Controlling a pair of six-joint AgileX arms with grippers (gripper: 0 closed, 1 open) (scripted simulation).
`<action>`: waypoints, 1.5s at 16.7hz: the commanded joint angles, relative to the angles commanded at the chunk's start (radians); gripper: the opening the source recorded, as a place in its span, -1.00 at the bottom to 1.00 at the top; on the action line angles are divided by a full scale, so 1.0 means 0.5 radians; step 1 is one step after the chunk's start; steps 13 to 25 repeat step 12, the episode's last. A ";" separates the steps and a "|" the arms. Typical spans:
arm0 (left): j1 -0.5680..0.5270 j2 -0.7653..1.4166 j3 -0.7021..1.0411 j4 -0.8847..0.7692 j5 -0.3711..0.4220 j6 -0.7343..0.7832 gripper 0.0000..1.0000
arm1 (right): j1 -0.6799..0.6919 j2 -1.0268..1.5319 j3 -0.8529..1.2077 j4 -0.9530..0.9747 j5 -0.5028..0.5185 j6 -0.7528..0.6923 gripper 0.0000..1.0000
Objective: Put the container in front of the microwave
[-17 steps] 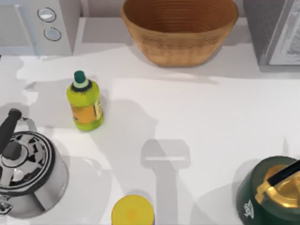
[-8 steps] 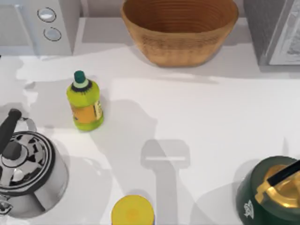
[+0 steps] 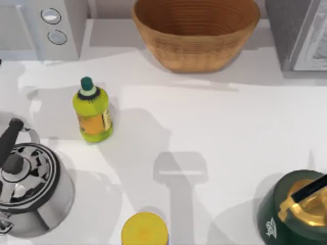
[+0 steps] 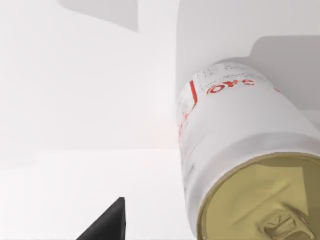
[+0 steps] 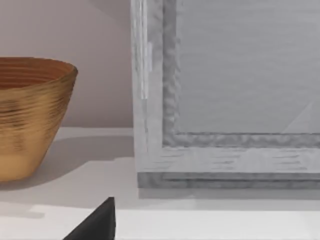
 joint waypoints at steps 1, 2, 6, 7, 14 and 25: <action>0.000 0.000 0.000 0.000 0.000 0.000 1.00 | 0.000 0.000 0.000 0.000 0.000 0.000 1.00; 0.000 0.000 0.000 0.000 0.000 0.000 1.00 | 0.000 0.000 0.000 0.000 0.000 0.000 1.00; -0.003 0.011 0.033 -0.035 0.001 0.001 1.00 | 0.000 0.000 0.000 0.000 0.000 0.000 1.00; -0.003 0.012 0.078 -0.082 0.001 0.001 1.00 | 0.000 0.000 0.000 0.000 0.000 0.000 1.00; -0.005 0.006 0.321 -0.318 0.000 -0.002 1.00 | 0.000 0.000 0.000 0.000 0.000 0.000 1.00; -0.005 0.006 0.321 -0.318 0.000 -0.002 1.00 | 0.000 0.000 0.000 0.000 0.000 0.000 1.00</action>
